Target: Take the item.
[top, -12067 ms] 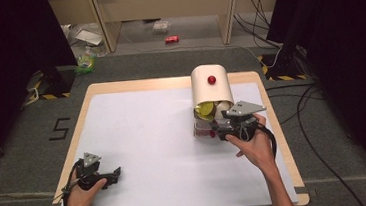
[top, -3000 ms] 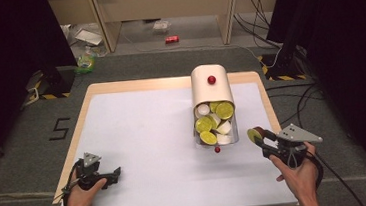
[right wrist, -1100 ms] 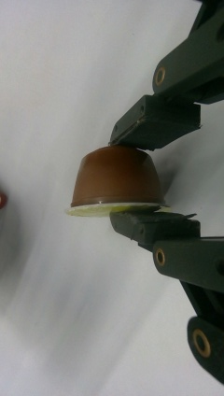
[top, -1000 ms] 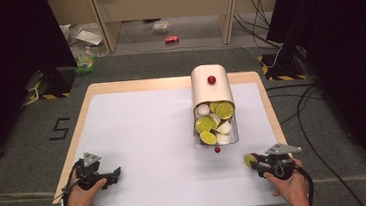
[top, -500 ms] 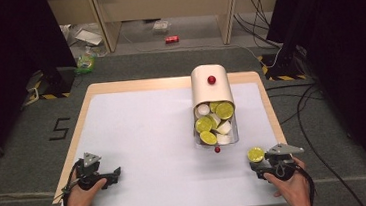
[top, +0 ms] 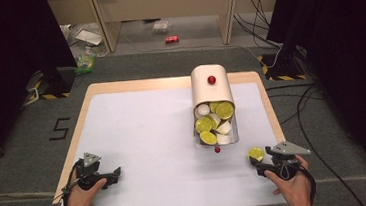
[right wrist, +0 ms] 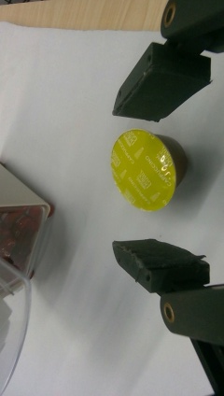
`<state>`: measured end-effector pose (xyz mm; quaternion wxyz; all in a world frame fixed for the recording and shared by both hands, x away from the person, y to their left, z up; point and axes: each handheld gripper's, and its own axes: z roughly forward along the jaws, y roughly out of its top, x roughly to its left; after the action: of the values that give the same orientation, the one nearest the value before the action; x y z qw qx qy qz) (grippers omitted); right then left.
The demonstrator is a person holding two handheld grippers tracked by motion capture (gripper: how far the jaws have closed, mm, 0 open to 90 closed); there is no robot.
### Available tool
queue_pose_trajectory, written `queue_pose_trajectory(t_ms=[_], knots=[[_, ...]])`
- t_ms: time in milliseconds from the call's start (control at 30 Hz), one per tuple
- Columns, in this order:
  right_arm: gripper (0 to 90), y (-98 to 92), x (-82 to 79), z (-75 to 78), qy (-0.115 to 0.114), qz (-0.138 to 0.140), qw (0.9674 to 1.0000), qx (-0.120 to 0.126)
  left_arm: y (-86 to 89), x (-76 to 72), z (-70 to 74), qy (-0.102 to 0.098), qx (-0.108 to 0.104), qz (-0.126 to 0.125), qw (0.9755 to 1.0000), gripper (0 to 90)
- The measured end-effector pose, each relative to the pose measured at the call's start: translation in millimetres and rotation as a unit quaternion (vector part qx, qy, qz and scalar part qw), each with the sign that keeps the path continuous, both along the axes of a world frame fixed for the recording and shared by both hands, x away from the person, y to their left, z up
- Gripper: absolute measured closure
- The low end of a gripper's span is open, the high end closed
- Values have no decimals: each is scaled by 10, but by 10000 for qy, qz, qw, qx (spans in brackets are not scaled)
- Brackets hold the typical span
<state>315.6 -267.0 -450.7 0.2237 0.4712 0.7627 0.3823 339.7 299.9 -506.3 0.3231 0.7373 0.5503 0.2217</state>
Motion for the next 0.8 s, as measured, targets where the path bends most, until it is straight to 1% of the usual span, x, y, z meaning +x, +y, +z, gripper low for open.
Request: queue_pose_trajectory(t_ms=[300, 333, 467, 600, 633, 800], knots=[[296, 49, -33, 41, -85, 60, 9999, 47, 0, 0, 0, 0, -8, 7, 10000, 0], [293, 61, -39, 51, -123, 115, 9999, 32, 0, 1, -1, -4, -10, 5, 10000, 0], [288, 86, -52, 65, -152, 148, 9998, 50, 0, 0, -1, -4, -9, 6, 10000, 0], [264, 114, -90, 112, -247, 185, 9995, 96, -1, 1, -1, -5, -6, 10, 10000, 0], [251, 127, -105, 132, -314, 205, 9992, 126, -1, 1, -1, -4, -6, 10, 10000, 0], [227, 162, -118, 145, -330, 254, 9990, 151, -1, 1, -1, -6, -6, 11, 10000, 0]])
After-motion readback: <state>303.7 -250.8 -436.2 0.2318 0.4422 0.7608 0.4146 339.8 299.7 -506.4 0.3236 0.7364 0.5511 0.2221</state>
